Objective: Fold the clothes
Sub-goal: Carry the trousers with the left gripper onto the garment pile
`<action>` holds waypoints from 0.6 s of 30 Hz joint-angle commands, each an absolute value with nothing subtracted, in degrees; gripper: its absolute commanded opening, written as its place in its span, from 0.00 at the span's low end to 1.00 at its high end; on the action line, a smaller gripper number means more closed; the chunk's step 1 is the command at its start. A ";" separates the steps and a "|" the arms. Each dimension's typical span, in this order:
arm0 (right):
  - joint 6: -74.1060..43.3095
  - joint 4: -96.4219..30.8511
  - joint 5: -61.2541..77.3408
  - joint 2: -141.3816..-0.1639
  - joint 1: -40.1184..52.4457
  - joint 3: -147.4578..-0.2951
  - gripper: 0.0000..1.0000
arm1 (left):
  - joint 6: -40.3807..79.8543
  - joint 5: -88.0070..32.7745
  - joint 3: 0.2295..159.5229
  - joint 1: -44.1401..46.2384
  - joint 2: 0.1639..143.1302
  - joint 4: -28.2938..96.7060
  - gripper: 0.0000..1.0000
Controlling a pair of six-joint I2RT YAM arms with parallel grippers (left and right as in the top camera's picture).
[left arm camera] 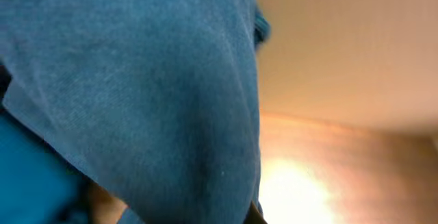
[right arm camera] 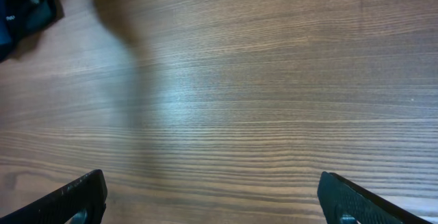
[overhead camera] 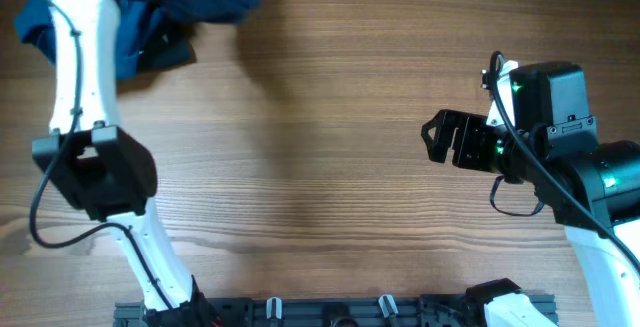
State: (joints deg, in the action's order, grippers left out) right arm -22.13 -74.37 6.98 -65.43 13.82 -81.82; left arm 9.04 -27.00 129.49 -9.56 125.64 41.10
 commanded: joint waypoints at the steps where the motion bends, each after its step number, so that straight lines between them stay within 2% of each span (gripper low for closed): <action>1: -21.04 -74.50 5.50 -65.43 13.80 -82.50 1.00 | 8.16 -25.85 132.77 -16.12 123.26 40.23 0.04; 6: -21.04 -74.41 5.50 -65.43 13.80 -82.50 0.99 | 8.16 -25.85 132.73 -23.29 123.55 41.71 0.04; 11: -21.19 -74.74 5.52 -65.43 13.80 -82.50 0.99 | 9.30 -25.82 132.68 -29.08 123.55 42.24 0.09; 18: -22.63 -75.61 5.56 -65.43 13.80 -82.48 0.99 | 13.13 -25.85 132.27 -33.95 124.81 44.42 0.23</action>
State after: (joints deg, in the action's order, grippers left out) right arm -22.20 -75.07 6.98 -65.43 13.82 -81.82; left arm 11.18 -26.20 130.89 -32.16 125.56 43.75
